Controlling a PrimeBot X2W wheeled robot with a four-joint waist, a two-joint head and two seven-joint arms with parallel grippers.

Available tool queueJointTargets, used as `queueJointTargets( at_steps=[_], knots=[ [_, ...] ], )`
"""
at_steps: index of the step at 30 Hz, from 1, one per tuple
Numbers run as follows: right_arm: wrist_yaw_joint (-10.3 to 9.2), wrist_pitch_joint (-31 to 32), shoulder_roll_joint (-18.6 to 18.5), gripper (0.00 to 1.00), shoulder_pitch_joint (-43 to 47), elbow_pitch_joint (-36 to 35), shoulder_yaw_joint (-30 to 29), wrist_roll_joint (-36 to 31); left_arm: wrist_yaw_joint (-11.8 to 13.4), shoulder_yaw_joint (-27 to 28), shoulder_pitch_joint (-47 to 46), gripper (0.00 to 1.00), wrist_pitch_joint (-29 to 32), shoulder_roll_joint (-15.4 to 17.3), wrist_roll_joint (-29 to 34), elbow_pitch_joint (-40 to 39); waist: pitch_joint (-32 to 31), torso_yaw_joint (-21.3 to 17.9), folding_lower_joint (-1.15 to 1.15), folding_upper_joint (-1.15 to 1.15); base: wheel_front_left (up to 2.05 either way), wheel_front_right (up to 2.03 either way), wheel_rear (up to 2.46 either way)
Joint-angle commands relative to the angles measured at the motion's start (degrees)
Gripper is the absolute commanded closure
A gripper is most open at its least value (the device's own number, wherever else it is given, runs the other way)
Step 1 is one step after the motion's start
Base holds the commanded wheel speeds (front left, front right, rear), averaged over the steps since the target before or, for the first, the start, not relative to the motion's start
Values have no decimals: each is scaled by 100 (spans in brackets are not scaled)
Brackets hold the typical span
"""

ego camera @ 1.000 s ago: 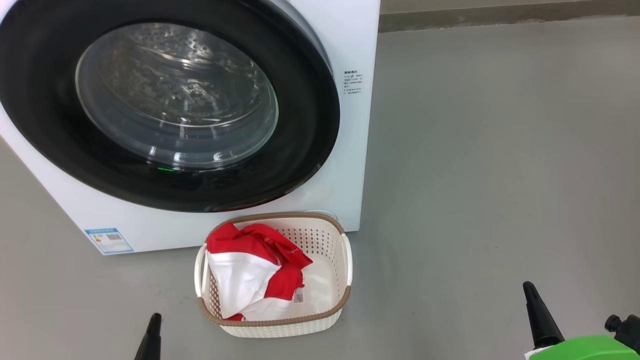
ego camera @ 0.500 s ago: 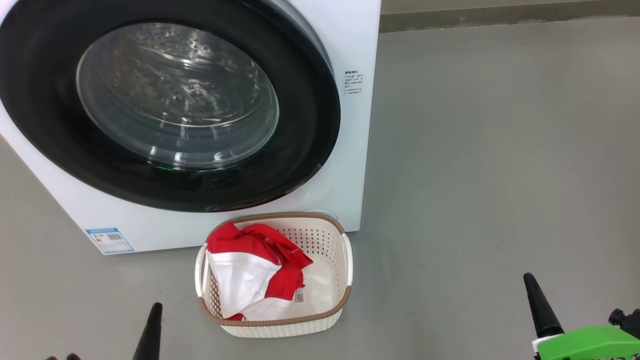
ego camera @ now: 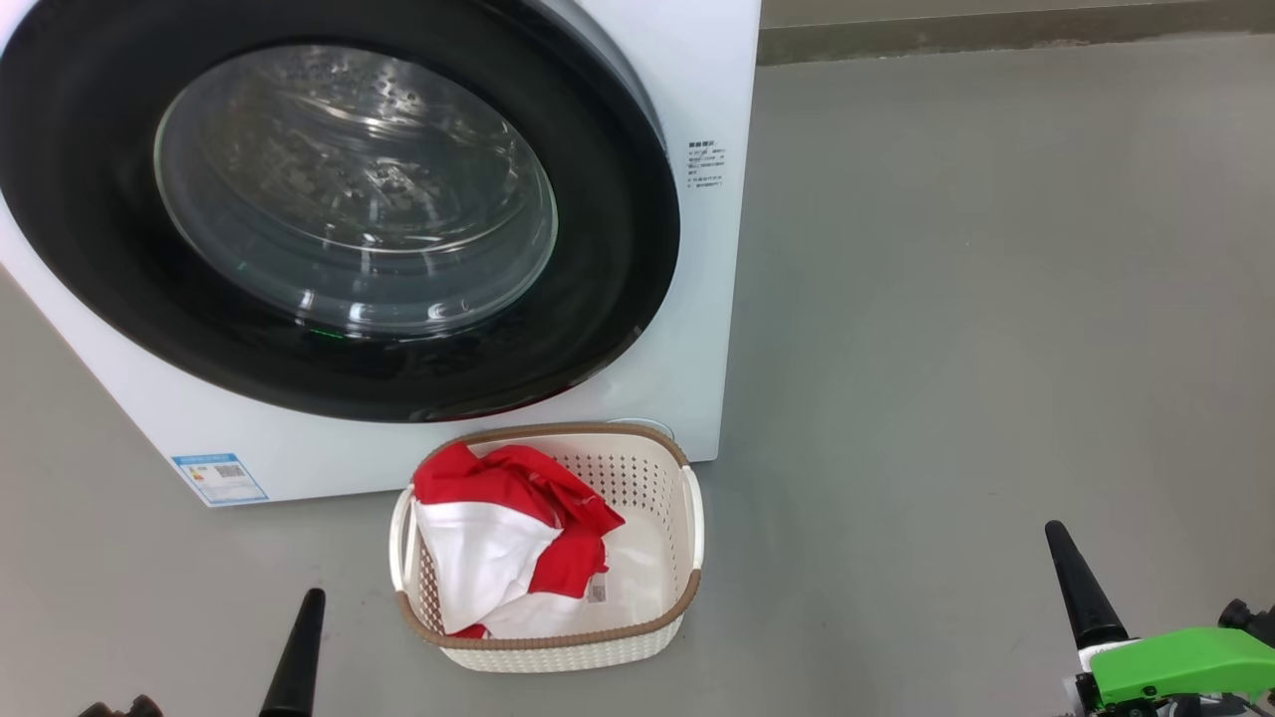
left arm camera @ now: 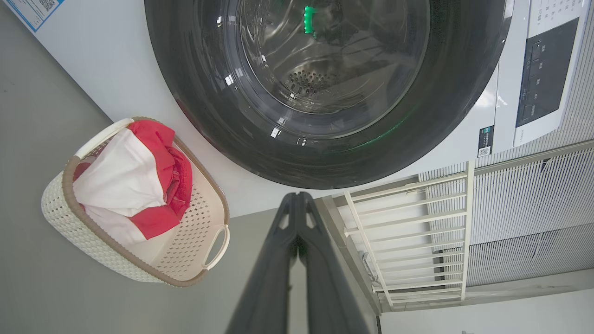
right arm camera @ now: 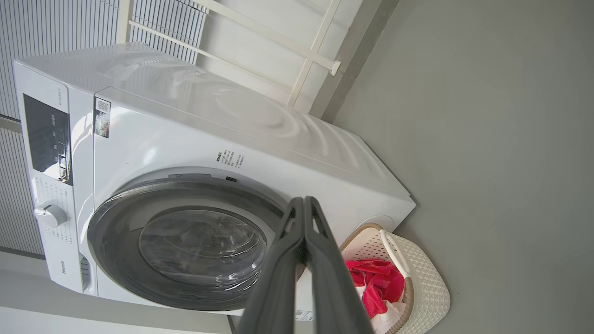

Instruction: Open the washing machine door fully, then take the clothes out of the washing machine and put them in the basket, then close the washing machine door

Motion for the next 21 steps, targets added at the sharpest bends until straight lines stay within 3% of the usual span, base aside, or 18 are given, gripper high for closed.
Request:
queueJointTargets(
  at_steps=[1, 21],
  knots=[
    [-3, 57, -105, 100, -299, -166, 69, 175, -30, 176, -252, 100, 66, 49, -179, -122, -1, 1, 0, 0, 0, 0, 0],
    [-4, 416, -124, 100, -579, -182, 25, 1386, -37, 270, -479, 100, 412, 8, -1344, -93, -6, 16, 0, 0, 0, 0, 0]
  ],
)
